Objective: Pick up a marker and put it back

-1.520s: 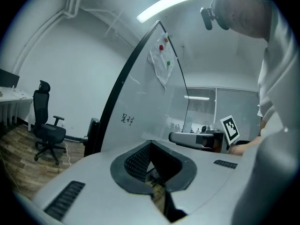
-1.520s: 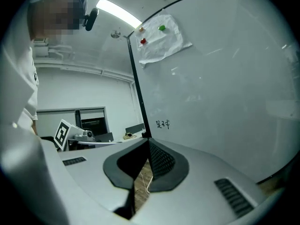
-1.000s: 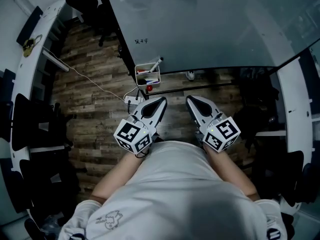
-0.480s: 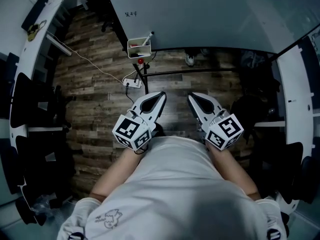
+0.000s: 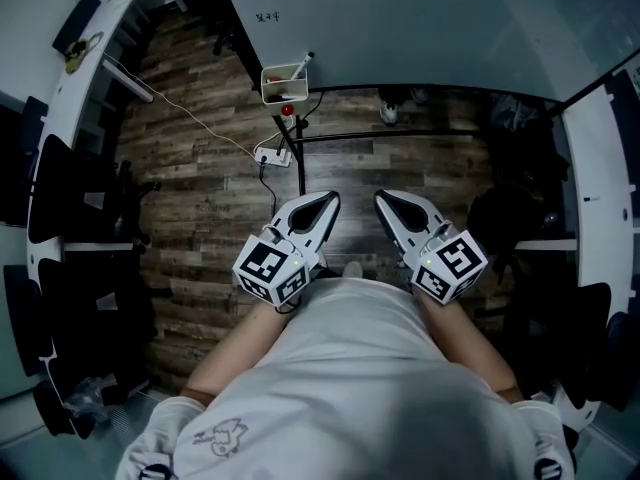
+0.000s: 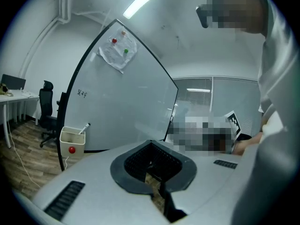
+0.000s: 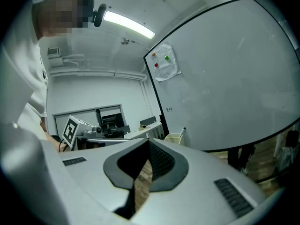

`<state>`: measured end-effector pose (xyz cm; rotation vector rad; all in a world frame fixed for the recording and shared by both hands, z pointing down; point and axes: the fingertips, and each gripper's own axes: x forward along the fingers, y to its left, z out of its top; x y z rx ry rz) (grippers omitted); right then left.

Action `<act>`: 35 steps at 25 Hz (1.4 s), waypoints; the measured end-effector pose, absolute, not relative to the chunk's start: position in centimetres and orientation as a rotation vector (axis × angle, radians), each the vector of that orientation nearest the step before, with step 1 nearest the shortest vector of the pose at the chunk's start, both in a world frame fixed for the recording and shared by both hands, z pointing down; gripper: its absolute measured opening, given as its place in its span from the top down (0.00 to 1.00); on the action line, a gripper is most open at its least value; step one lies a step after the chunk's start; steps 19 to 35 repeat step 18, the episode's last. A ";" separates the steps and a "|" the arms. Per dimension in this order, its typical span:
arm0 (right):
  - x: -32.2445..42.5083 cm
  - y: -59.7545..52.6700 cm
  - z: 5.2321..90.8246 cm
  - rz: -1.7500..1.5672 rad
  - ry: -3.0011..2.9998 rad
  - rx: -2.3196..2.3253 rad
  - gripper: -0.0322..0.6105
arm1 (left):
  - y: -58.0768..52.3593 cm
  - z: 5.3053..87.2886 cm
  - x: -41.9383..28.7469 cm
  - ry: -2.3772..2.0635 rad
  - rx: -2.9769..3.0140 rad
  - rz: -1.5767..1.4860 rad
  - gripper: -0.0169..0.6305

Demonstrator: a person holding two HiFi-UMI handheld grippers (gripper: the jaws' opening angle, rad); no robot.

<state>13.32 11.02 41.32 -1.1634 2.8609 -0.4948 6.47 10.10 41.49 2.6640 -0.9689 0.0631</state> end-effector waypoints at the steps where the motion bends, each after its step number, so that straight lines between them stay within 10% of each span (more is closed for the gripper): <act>1: 13.3 11.2 41.4 -0.493 2.866 -1.159 0.94 | 10.2 41.6 6.5 -0.966 2.661 0.063 0.97; 35: 12.3 11.5 41.1 -0.508 2.859 -1.170 0.94 | 10.7 41.1 6.0 -0.944 2.684 0.048 0.97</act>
